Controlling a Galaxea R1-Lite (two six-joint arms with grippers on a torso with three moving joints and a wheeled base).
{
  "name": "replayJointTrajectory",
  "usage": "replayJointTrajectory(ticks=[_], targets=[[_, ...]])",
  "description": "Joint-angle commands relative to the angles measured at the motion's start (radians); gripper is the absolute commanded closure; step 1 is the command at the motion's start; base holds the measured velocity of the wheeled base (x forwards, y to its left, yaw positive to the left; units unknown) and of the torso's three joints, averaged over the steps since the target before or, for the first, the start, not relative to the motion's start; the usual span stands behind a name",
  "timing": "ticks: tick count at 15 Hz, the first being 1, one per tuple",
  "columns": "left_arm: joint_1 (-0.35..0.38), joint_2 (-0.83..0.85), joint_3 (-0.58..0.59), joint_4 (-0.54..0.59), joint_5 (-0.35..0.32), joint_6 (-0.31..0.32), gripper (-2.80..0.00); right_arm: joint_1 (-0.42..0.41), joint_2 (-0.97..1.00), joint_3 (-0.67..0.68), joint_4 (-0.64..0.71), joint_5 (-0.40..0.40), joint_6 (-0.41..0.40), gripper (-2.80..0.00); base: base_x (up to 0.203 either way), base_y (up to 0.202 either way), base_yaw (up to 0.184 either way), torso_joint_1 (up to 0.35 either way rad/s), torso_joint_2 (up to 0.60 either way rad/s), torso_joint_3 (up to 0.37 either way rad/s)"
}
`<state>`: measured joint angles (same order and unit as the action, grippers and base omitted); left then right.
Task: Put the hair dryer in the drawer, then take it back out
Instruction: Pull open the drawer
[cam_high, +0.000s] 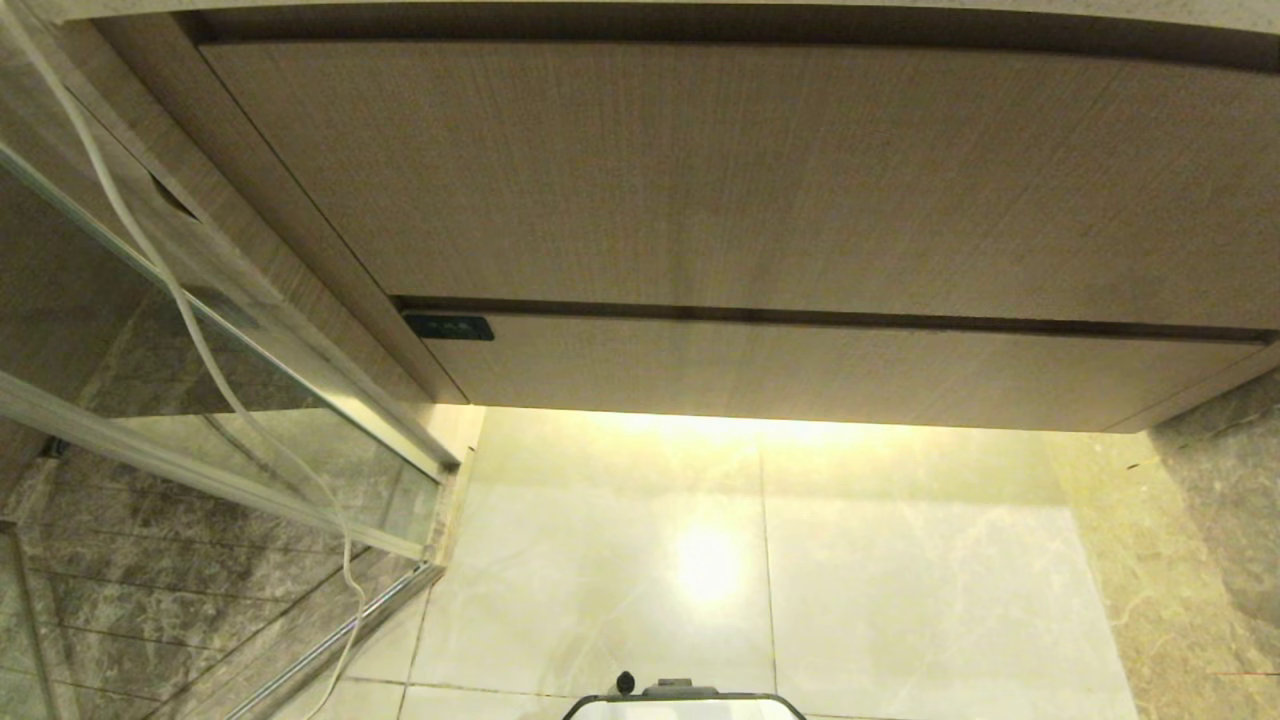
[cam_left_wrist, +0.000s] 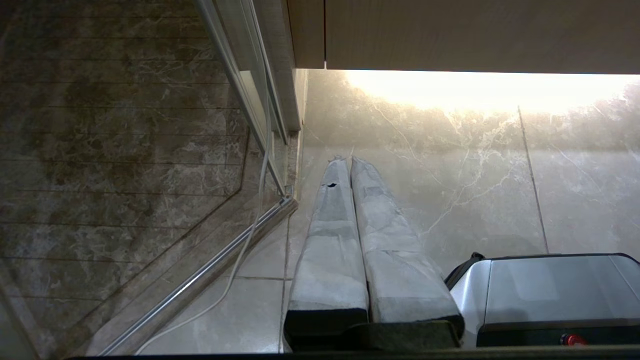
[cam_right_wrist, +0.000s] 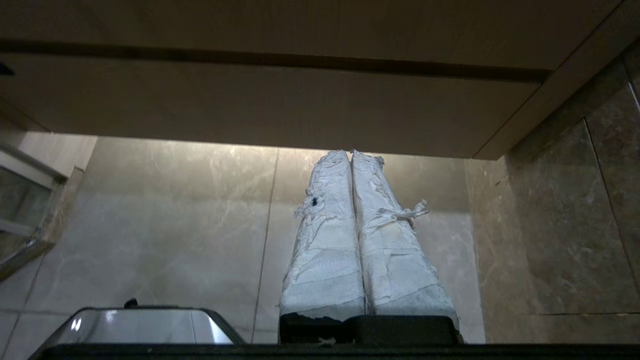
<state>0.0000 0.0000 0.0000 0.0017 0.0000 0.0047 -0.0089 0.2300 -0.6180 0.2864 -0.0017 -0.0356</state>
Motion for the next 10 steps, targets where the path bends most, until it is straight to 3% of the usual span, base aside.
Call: replayJointTrajectory(ticks=[1, 4, 6, 10], targets=[[0.0, 0.0, 0.002, 0.0, 0.0, 0.0, 0.0, 0.001, 0.2, -0.197, 0.079, 0.006, -0.02, 0.0, 0.0, 0.0, 0.0, 0.0, 0.0, 0.0], [0.0, 0.0, 0.002, 0.0, 0.0, 0.0, 0.0, 0.046, 0.589, -0.493, 0.156, 0.037, -0.046, 0.0, 0.0, 0.0, 0.0, 0.0, 0.0, 0.0], [0.0, -0.001, 0.001, 0.0, 0.0, 0.0, 0.0, 0.14, 0.868, -0.648, 0.203, 0.052, -0.046, 0.0, 0.0, 0.0, 0.0, 0.0, 0.0, 0.0], [0.0, 0.0, 0.002, 0.0, 0.0, 0.0, 0.0, 0.287, 1.245, -0.821, 0.266, 0.086, -0.045, 0.0, 0.0, 0.0, 0.0, 0.0, 0.0, 0.0]])
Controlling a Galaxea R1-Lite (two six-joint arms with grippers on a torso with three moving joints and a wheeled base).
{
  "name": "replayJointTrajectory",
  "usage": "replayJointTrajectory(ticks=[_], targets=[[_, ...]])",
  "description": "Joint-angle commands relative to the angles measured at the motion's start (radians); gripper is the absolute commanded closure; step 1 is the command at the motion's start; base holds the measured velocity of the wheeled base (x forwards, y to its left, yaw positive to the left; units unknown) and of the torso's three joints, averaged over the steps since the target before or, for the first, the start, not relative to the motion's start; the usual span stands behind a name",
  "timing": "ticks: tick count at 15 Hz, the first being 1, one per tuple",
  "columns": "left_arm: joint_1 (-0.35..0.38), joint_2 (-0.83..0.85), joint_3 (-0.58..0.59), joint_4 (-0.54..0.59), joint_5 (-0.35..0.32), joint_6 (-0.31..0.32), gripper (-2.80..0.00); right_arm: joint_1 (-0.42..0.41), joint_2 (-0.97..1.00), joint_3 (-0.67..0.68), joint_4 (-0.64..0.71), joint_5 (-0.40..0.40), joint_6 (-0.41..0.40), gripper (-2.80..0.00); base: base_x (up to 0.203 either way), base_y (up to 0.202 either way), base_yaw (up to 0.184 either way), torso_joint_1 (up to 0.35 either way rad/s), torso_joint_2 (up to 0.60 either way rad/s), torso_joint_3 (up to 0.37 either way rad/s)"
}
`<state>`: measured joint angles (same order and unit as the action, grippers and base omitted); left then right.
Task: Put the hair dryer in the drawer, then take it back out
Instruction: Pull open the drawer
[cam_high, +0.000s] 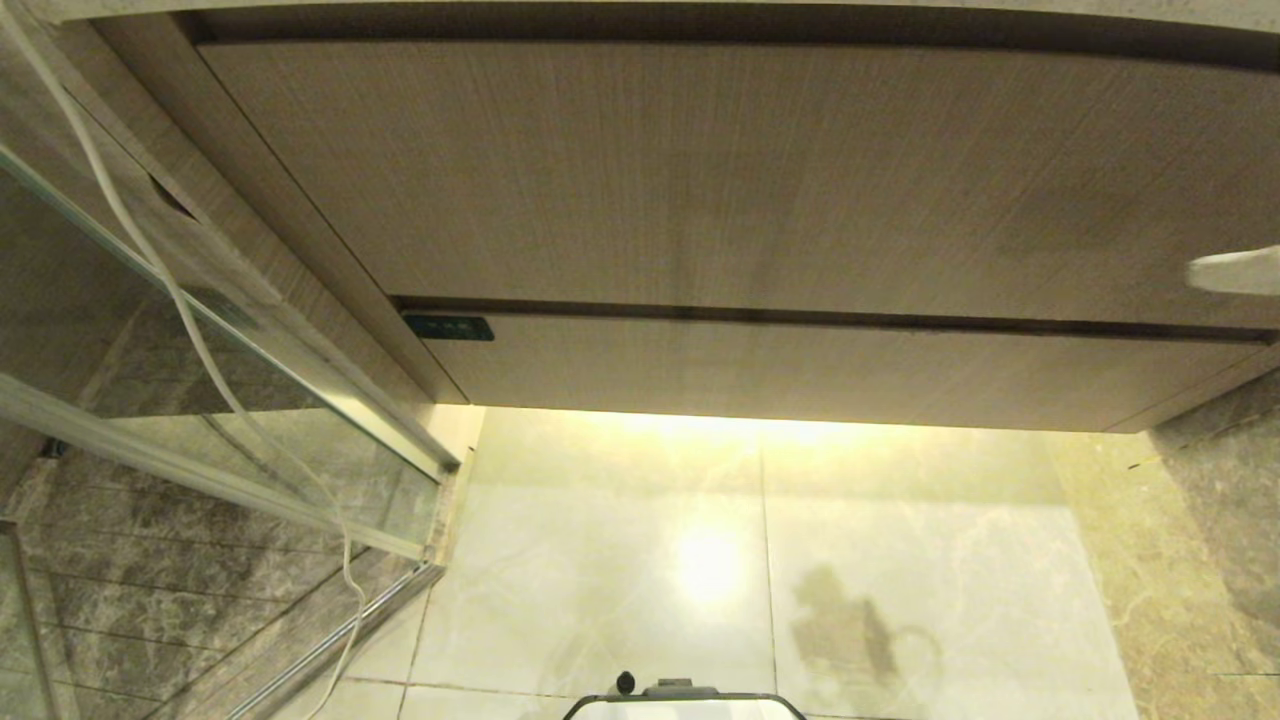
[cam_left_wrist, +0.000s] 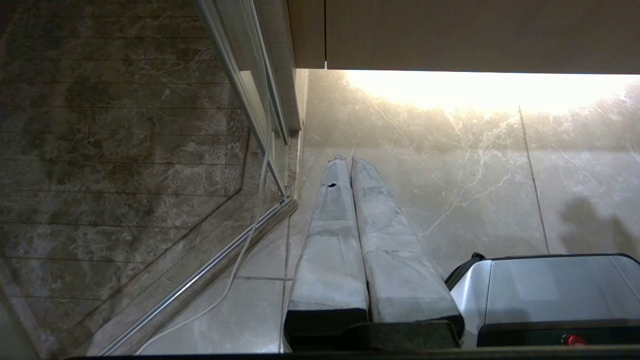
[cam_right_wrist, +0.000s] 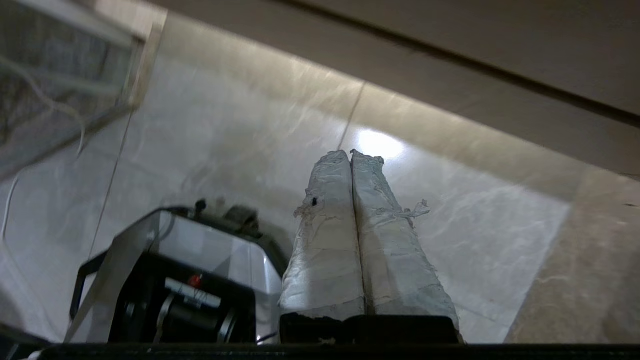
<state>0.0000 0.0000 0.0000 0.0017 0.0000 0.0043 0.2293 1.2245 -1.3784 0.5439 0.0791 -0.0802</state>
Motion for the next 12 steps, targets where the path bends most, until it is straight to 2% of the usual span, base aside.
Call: replayJointTrajectory(ticks=[1, 3, 5, 6, 7, 8, 10, 12], targets=[[0.0, 0.0, 0.002, 0.0, 0.0, 0.0, 0.0, 0.065, 0.325, -0.085, 0.011, 0.011, -0.002, 0.0, 0.0, 0.0, 0.0, 0.0, 0.0, 0.0], [0.0, 0.0, 0.002, 0.0, 0.0, 0.0, 0.0, 0.089, 0.442, -0.114, -0.005, 0.043, -0.037, 0.0, 0.0, 0.0, 0.0, 0.0, 0.0, 0.0], [0.0, 0.0, 0.0, 0.0, 0.0, 0.0, 0.0, 0.097, 0.458, -0.116, -0.016, 0.076, -0.083, 0.0, 0.0, 0.0, 0.0, 0.0, 0.0, 0.0], [0.0, 0.0, 0.002, 0.0, 0.0, 0.0, 0.0, 0.096, 0.444, -0.076, -0.017, 0.108, -0.143, 0.0, 0.0, 0.0, 0.0, 0.0, 0.0, 0.0], [0.0, 0.0, 0.002, 0.0, 0.0, 0.0, 0.0, 0.095, 0.429, -0.008, -0.019, 0.141, -0.204, -2.8, 0.0, 0.0, 0.0, 0.0, 0.0, 0.0], [0.0, 0.0, 0.002, 0.0, 0.0, 0.0, 0.0, 0.093, 0.409, 0.047, -0.021, 0.165, -0.288, -2.8, 0.0, 0.0, 0.0, 0.0, 0.0, 0.0], [0.0, 0.0, 0.001, 0.0, 0.0, 0.0, 0.0, 0.084, 0.385, 0.08, -0.02, 0.179, -0.35, -2.8, 0.0, 0.0, 0.0, 0.0, 0.0, 0.0], [0.0, 0.0, 0.001, 0.0, 0.0, 0.0, 0.0, 0.062, 0.353, 0.205, -0.033, 0.172, -0.485, -2.8, 0.0, 0.0, 0.0, 0.0, 0.0, 0.0]])
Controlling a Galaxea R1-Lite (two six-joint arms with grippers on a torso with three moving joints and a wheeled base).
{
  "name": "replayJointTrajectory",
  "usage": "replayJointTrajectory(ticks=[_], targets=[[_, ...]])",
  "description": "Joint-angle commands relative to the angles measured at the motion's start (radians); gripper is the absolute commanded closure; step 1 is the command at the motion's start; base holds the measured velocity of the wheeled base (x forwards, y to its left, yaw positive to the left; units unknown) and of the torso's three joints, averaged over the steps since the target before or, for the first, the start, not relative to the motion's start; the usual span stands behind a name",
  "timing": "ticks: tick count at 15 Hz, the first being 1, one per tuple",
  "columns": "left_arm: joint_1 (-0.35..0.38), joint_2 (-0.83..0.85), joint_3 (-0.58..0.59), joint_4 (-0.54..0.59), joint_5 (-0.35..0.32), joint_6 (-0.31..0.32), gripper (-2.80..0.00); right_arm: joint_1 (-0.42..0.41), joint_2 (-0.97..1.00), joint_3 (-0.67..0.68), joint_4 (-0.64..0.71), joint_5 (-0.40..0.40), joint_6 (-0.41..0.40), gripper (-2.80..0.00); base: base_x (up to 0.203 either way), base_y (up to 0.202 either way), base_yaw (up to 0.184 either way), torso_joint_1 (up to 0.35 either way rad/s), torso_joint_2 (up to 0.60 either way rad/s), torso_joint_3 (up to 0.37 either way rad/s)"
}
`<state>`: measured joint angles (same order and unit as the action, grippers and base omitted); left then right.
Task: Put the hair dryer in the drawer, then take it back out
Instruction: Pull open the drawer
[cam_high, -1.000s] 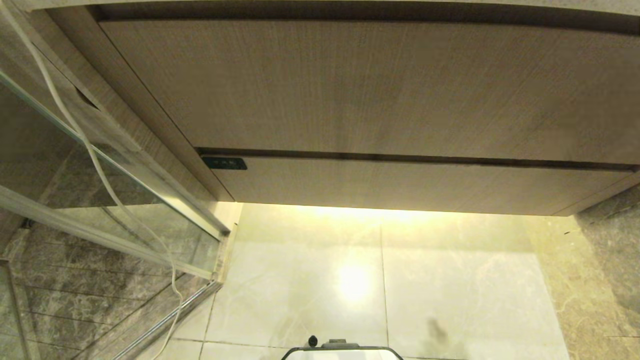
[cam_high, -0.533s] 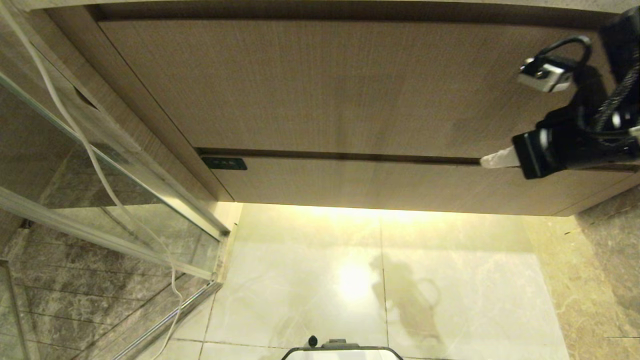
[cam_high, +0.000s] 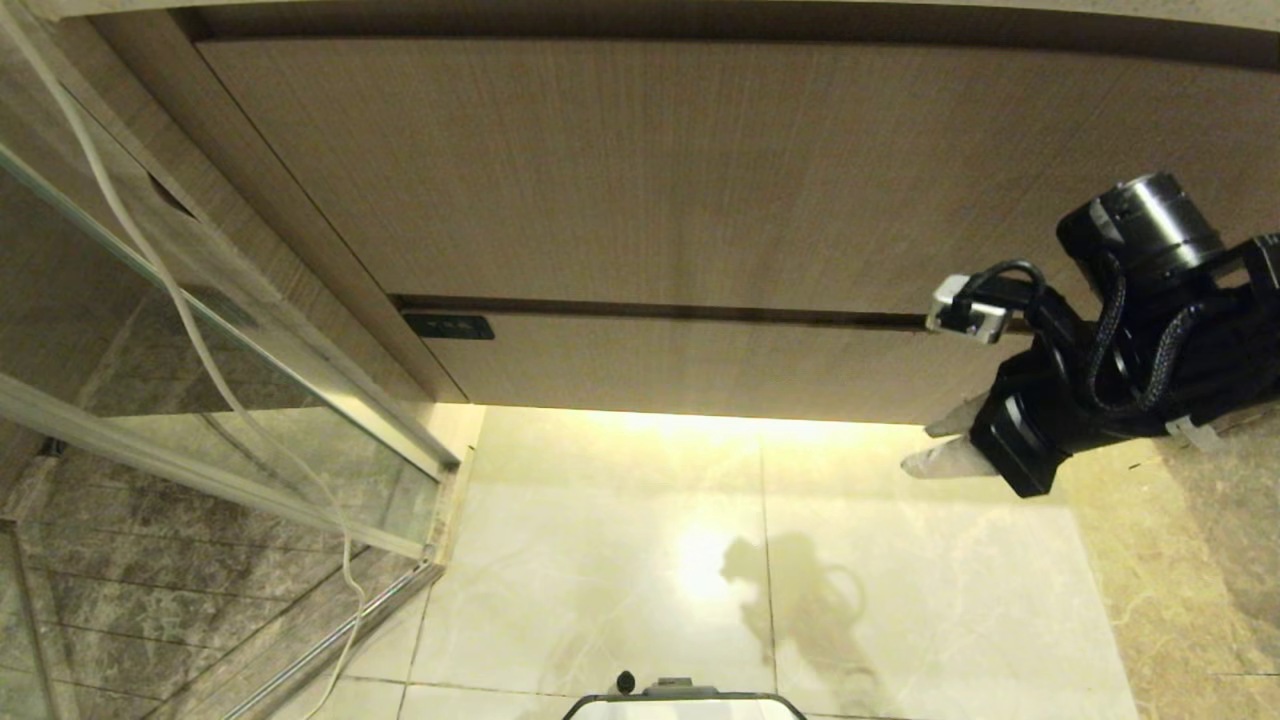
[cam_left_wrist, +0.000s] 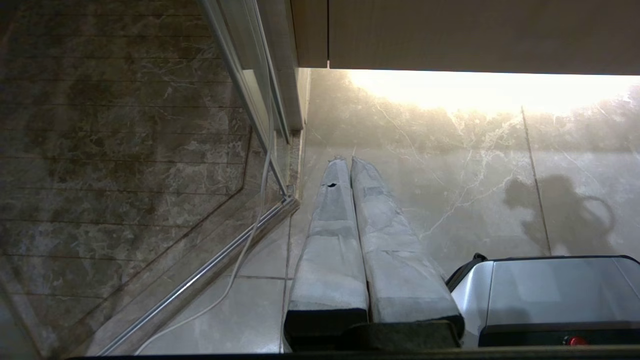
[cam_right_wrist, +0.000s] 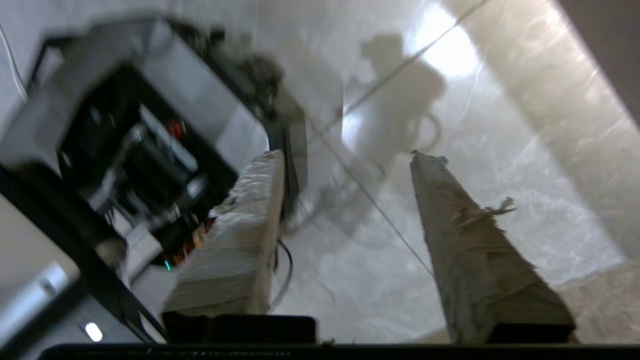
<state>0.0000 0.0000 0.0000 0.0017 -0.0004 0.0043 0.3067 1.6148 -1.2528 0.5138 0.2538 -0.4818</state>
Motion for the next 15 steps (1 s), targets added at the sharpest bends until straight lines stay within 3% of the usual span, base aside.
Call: replayJointTrajectory(ticks=[1, 3, 7, 10, 14, 15], targets=[[0.0, 0.0, 0.002, 0.0, 0.0, 0.0, 0.0, -0.028, -0.041, 0.107, -0.022, -0.012, -0.188, -2.8, 0.0, 0.0, 0.0, 0.0, 0.0, 0.0], [0.0, 0.0, 0.002, 0.0, 0.0, 0.0, 0.0, -0.043, -0.033, 0.154, -0.11, -0.049, -0.331, -2.8, 0.0, 0.0, 0.0, 0.0, 0.0, 0.0], [0.0, 0.0, 0.002, 0.0, 0.0, 0.0, 0.0, -0.056, -0.015, 0.384, -0.587, -0.124, -0.598, -2.8, 0.0, 0.0, 0.0, 0.0, 0.0, 0.0], [0.0, 0.0, 0.002, 0.0, 0.0, 0.0, 0.0, -0.064, 0.016, 0.524, -0.997, -0.125, -0.681, -2.8, 0.0, 0.0, 0.0, 0.0, 0.0, 0.0], [0.0, 0.0, 0.002, 0.0, 0.0, 0.0, 0.0, -0.084, 0.031, 0.592, -1.077, -0.101, -0.7, -2.8, 0.0, 0.0, 0.0, 0.0, 0.0, 0.0], [0.0, 0.0, 0.002, 0.0, 0.0, 0.0, 0.0, -0.133, 0.049, 0.592, -1.09, -0.063, -0.704, -2.8, 0.0, 0.0, 0.0, 0.0, 0.0, 0.0]])
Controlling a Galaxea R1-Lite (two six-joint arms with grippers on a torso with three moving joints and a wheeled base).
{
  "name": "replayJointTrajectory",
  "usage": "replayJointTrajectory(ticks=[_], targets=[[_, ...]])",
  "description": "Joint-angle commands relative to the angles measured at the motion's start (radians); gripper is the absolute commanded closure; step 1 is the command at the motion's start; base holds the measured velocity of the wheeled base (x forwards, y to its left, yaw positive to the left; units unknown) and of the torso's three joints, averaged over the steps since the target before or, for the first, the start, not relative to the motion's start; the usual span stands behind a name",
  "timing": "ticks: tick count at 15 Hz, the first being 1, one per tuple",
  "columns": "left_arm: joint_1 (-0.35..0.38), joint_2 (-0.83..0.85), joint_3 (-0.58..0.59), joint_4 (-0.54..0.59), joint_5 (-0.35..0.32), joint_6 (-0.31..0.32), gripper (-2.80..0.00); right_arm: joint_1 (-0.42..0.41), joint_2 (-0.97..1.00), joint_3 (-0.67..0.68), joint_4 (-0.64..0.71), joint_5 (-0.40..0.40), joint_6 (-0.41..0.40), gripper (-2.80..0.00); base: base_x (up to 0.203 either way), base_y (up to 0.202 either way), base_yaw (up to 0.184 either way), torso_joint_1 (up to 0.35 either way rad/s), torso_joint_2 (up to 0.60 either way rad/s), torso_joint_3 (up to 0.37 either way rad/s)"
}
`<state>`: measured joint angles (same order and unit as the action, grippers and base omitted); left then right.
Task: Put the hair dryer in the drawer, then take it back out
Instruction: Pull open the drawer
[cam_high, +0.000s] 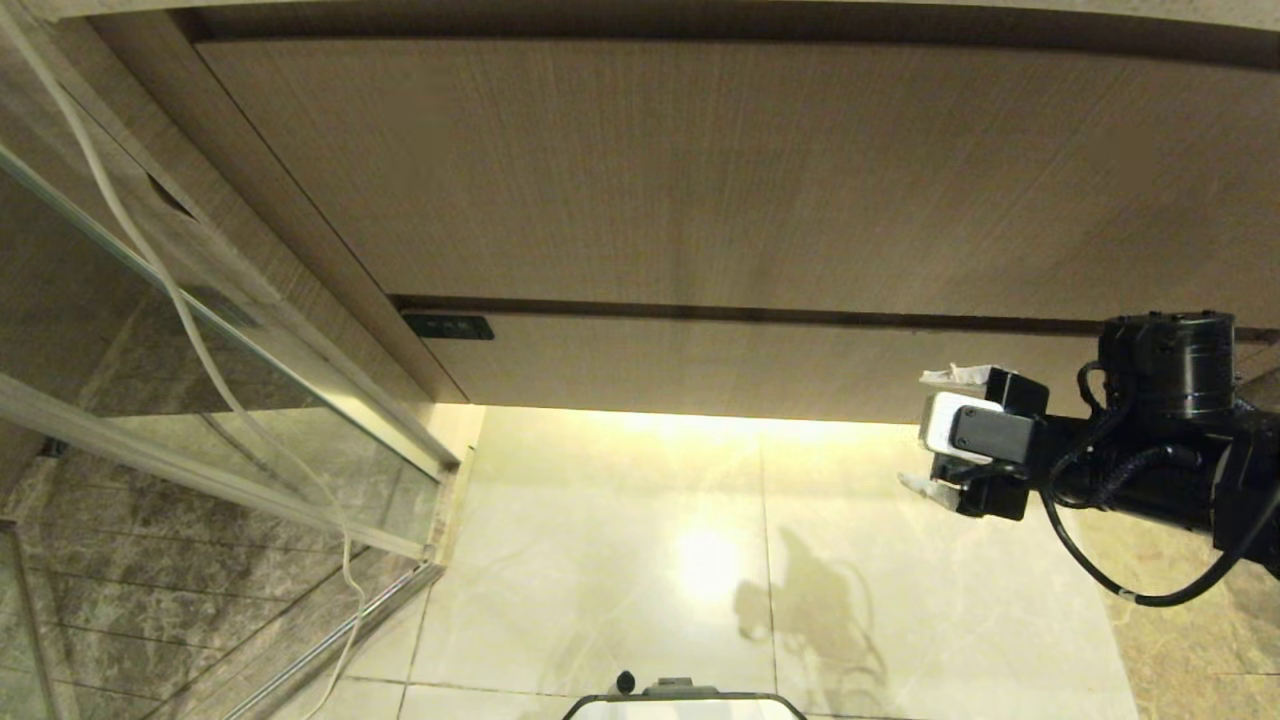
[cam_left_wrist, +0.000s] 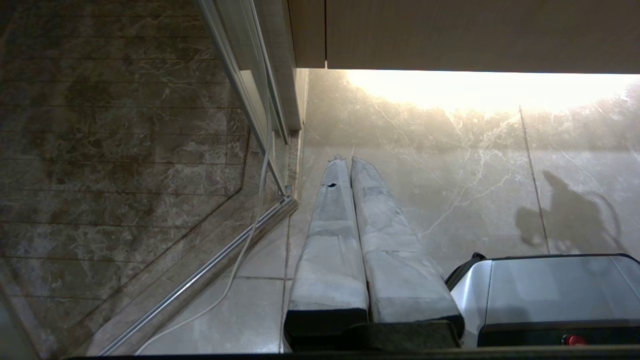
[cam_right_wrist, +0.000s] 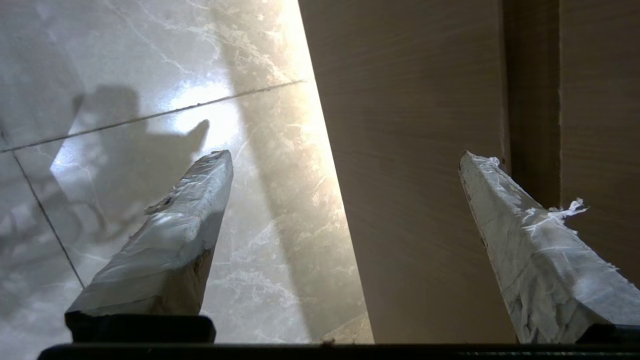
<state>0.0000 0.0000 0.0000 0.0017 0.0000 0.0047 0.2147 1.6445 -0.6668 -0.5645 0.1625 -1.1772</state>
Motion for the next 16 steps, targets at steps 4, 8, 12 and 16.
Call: replayJointTrajectory(ticks=[4, 8, 12, 16], targets=[[0.0, 0.0, 0.002, 0.0, 0.0, 0.0, 0.0, -0.085, 0.093, 0.006, -0.14, 0.106, -0.012, -2.8, 0.0, 0.0, 0.0, 0.0, 0.0, 0.0], [0.0, 0.0, 0.002, 0.0, 0.0, 0.0, 0.0, -0.12, 0.17, -0.071, -0.199, 0.124, -0.002, -2.8, 0.0, 0.0, 0.0, 0.0, 0.0, 0.0], [0.0, -0.002, 0.002, 0.0, 0.0, 0.0, 0.0, -0.14, 0.214, -0.088, -0.265, 0.126, 0.001, -2.8, 0.0, 0.0, 0.0, 0.0, 0.0, 0.0], [0.0, 0.0, 0.001, 0.0, 0.0, 0.0, 0.0, -0.144, 0.28, -0.107, -0.367, 0.123, 0.022, -2.8, 0.0, 0.0, 0.0, 0.0, 0.0, 0.0]])
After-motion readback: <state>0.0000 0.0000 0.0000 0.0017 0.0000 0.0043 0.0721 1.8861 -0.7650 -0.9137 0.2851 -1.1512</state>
